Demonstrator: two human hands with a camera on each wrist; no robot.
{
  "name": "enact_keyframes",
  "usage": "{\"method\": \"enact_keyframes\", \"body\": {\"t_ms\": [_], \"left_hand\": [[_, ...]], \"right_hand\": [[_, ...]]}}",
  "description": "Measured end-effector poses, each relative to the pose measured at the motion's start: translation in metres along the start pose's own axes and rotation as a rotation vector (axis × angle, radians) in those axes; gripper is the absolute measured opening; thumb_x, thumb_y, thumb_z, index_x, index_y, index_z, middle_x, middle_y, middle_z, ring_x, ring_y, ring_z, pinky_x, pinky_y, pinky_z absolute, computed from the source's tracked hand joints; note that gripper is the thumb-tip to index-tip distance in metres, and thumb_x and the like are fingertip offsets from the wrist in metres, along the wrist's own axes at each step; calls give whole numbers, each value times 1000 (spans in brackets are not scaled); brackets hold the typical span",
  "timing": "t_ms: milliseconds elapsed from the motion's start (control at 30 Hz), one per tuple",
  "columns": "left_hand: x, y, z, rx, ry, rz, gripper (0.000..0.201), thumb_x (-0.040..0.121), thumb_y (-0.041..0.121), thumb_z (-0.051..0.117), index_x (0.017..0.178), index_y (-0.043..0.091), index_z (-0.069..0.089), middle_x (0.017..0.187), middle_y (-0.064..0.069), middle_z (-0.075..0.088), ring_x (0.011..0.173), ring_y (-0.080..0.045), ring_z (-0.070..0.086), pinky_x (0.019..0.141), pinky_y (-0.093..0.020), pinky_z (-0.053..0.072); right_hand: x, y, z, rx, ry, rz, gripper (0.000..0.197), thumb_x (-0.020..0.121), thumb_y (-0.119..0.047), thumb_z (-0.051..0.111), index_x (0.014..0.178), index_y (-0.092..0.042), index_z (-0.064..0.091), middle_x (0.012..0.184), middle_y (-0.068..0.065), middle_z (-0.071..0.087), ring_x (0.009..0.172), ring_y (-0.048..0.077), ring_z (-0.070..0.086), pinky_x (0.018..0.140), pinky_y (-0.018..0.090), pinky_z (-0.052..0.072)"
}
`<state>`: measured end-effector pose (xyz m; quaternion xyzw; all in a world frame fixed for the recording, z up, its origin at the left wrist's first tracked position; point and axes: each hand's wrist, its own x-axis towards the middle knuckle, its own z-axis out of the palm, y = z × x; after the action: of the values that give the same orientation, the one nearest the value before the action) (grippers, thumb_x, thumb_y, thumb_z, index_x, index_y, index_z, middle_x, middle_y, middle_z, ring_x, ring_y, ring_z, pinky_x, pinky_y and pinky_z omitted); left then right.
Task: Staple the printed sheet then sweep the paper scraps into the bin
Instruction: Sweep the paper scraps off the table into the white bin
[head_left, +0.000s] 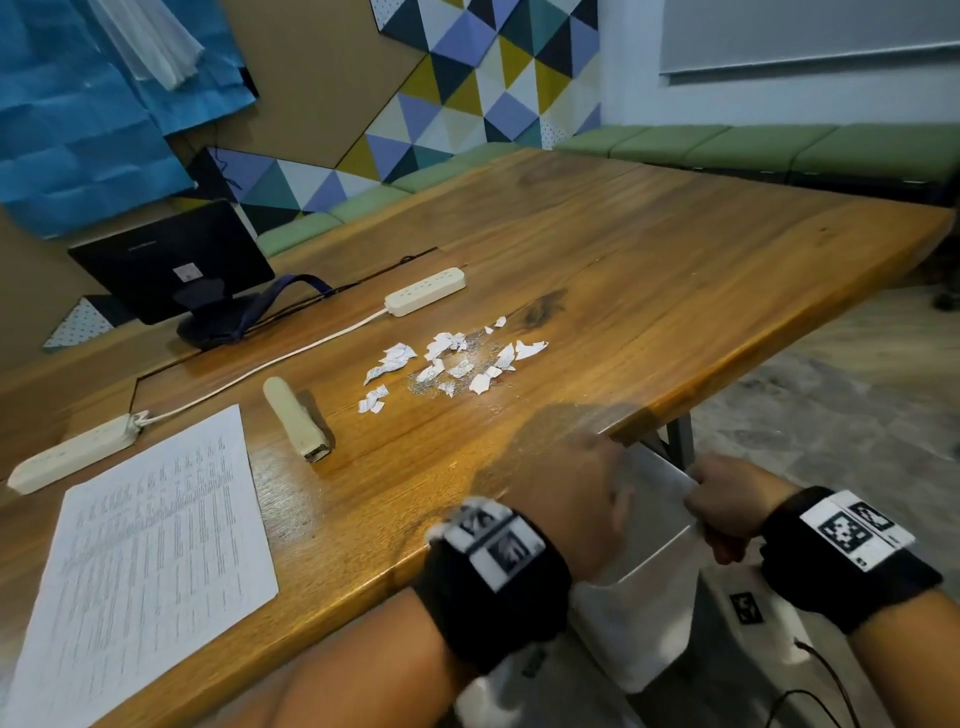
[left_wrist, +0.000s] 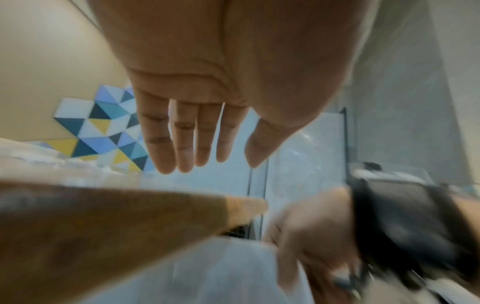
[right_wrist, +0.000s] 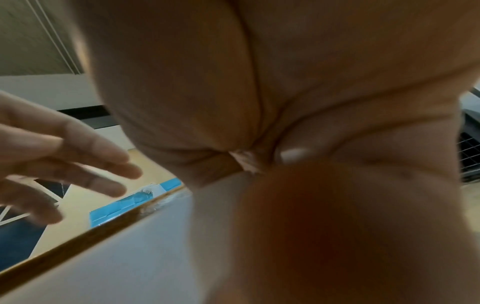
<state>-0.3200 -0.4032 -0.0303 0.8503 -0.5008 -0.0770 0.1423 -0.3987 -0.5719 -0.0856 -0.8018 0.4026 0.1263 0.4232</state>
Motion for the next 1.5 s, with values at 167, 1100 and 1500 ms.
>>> {"method": "enact_keyframes", "body": {"t_ms": [167,1100,1500], "left_hand": [[52,-43,-39,-31,38,-301,69,94,45,56,153,26,27,163,-2,21,149,-26,23,116,-46,28],[8,4,8,140,-99,31,47,94,43,54,134,18,55,138,-1,54,120,-23,55,98,-41,48],[88,-74,-28,187,-384,-316,92,87,73,45,158,31,5,167,-4,-7,153,-32,-5,118,-55,11]], "right_hand": [[-1,0,-3,-25,18,14,28,86,3,38,77,8,64,40,12,62,32,20,58,45,31,51],[5,7,-7,-69,-38,-20,31,82,4,36,82,13,65,44,16,62,33,24,59,43,30,51],[4,7,-4,-13,-9,7,33,79,1,35,90,10,66,69,34,71,45,30,62,51,35,53]]}}
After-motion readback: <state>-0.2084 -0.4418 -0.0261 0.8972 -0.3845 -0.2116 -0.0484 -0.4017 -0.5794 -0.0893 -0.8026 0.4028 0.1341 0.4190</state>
